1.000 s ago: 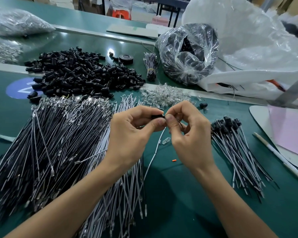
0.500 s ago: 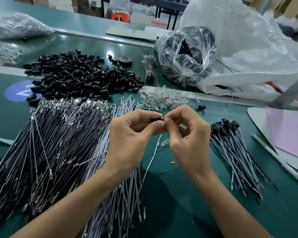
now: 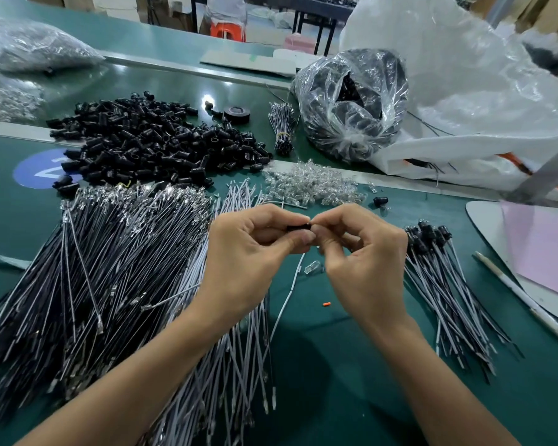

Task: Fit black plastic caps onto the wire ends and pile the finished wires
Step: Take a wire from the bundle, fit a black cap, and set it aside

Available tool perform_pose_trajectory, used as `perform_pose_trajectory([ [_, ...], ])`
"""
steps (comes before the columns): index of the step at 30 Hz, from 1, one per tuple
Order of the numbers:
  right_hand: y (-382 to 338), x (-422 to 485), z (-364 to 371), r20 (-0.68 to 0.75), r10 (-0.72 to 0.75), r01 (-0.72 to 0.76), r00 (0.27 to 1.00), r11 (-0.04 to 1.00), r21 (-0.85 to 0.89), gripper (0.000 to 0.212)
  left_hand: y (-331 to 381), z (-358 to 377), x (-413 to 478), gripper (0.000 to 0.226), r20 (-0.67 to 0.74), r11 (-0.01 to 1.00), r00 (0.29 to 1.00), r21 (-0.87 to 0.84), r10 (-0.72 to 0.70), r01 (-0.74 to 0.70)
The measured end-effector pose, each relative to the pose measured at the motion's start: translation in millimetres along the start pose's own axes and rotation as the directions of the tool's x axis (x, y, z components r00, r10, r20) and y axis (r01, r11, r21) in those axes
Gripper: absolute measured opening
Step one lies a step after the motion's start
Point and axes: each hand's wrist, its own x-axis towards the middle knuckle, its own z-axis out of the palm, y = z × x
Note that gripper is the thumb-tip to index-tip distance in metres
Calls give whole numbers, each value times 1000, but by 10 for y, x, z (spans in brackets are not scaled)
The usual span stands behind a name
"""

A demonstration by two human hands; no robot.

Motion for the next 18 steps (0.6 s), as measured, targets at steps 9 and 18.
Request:
perform_pose_trajectory([
  [9,100,87,-77,90,121,-134,989,979,153,12,5,-53,52,19,-31,998,997,-23,-65,64],
  [18,51,69,-36,63,49,-54,997,995,82,14,-4,-33,42,22,-20,997,997,-31,-76,75],
])
